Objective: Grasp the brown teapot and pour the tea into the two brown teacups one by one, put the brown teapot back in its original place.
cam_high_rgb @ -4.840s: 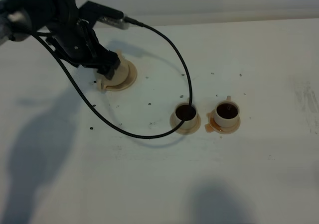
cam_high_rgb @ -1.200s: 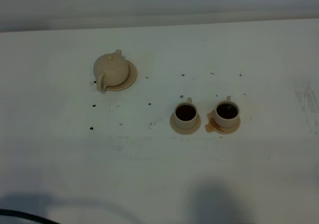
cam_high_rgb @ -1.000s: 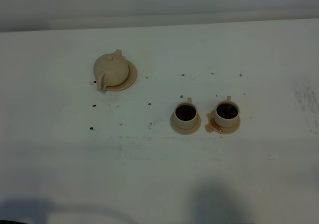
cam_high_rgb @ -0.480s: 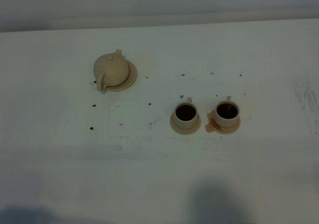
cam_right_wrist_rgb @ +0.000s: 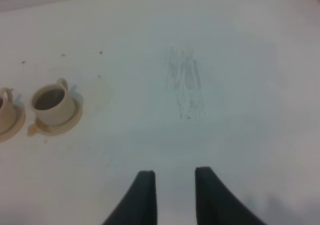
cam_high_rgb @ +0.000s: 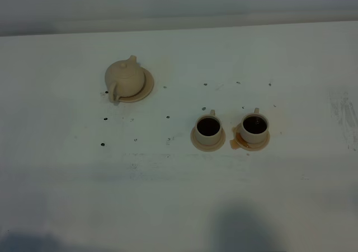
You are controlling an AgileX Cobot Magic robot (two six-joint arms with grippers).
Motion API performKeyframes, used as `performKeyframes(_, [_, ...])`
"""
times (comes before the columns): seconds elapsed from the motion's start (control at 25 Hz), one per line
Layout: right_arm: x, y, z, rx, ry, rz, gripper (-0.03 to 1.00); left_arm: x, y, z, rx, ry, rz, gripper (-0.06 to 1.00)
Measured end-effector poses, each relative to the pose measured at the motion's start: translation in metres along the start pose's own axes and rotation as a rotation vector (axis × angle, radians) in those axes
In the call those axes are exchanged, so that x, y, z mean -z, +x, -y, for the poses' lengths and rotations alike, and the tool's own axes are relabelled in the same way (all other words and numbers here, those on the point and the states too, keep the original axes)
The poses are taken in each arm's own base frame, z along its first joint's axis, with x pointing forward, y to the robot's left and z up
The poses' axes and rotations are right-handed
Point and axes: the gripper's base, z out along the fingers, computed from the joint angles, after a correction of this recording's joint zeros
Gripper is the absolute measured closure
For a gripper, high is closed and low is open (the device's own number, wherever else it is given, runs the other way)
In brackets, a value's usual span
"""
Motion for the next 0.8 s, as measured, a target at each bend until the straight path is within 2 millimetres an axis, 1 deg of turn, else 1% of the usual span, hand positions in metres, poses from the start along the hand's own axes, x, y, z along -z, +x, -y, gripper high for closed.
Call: performKeyframes(0.8, [0.0, 0.0, 0.0, 0.0, 0.0, 0.0, 0.75, 0.0, 0.0, 0.0, 0.0, 0.0, 0.0, 0.87])
